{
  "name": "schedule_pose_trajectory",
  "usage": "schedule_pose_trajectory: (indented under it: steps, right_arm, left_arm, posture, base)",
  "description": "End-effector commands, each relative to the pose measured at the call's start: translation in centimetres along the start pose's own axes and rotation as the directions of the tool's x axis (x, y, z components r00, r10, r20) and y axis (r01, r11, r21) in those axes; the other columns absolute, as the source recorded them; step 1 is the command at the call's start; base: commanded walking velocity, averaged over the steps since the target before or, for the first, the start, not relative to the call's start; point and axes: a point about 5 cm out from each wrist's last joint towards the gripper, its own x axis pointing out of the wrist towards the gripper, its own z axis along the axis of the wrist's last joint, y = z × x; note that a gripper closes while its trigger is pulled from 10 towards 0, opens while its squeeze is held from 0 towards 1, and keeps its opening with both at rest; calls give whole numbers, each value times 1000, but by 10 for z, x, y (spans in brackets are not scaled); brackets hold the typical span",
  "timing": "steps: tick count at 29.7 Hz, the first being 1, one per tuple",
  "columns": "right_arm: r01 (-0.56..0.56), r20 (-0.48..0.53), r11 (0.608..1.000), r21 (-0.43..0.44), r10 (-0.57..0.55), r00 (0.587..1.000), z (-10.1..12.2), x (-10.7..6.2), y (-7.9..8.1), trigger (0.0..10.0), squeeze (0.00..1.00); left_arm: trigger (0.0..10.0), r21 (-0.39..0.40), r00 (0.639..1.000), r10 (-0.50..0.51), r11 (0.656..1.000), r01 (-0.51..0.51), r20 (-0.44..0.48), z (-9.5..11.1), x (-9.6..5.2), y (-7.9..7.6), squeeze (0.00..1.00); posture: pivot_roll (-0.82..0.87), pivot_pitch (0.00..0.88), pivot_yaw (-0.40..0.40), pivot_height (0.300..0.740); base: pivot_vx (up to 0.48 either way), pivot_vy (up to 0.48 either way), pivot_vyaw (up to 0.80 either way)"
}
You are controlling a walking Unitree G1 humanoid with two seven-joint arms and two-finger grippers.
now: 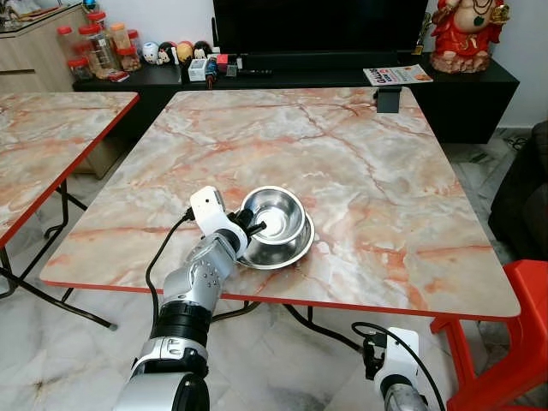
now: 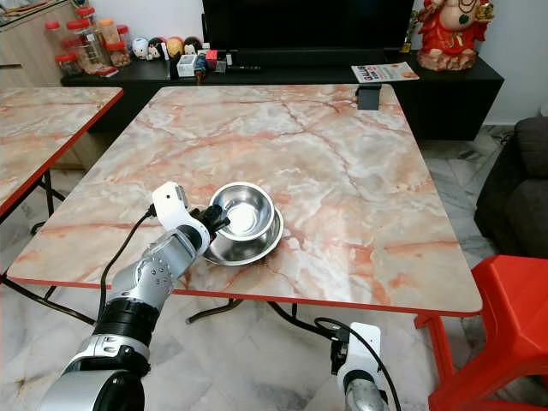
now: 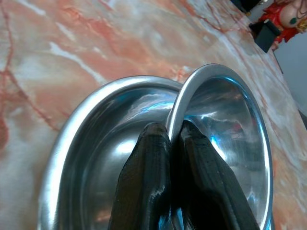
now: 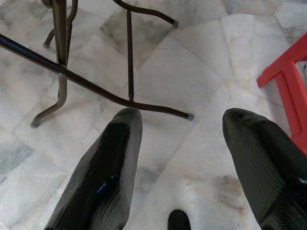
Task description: Setting the table
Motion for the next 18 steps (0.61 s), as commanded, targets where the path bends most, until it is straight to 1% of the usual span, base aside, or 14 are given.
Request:
schedule_pose_trajectory:
  steps: [1,2,3,6,7,8,9,10,15,18]
  right_arm:
    - [3,-3,1000,12,-3,1000,1,1,1,10000,0]
    - [4,-2,1000,12,-4,1000,2,1,1,10000,0]
    - [4,-2,1000,12,-4,1000,2,1,1,10000,0]
    - [4,0,1000,12,-4,1000,3,1,1,10000,0]
    - [4,1,1000,12,-4,1000,3,2,0,10000,0]
    - [4,1,1000,12,-4,1000,3,2,0,10000,0]
    - [4,1,1000,11,-4,1000,3,2,0,10000,0]
    - [3,2,1000,10,-3,1000,3,2,0,10000,0]
    - [0,2,1000,7,0,1000,4,2,1,10000,0]
    - [-2,2,1000,6,2,1000,5,2,1,10000,0]
  left_arm:
    - [10000,-9,1000,3,1000,-2,19,10,0,-3,314]
    - [10000,-11,1000,3,1000,-3,19,11,-1,-3,455]
    - [10000,-12,1000,4,1000,-4,20,12,-1,-3,518]
    - [10000,-21,1000,10,1000,-10,23,14,-3,-2,533]
    - [10000,-20,1000,13,1000,-13,25,15,-5,-1,506]
    - [10000,-17,1000,12,1000,-12,28,16,-5,-1,329]
    - [10000,-15,999,12,1000,-11,30,17,-6,-1,329]
    - [10000,-16,999,11,1000,-11,32,18,-6,-1,0]
    - [10000,-18,999,8,1000,-7,38,23,-10,1,0]
    - [10000,-12,1000,1,1000,-1,22,22,-10,1,0]
  posture:
    - [-33,0,82,740]
    - [-33,0,82,740]
    - [-34,0,82,740]
    - [-32,0,81,740]
    - [-30,0,79,740]
    - [-29,0,78,740]
    - [-28,0,77,740]
    - [-27,0,76,740]
    - [-21,0,72,740]
    - [-19,0,71,740]
  base:
    - [0,0,0]
    - [0,0,0]
    - [0,0,0]
    - [0,0,0]
    - [0,0,0]
    - [0,0,0]
    - [0,0,0]
    - [0,0,0]
    - [0,0,0]
    - [0,0,0]
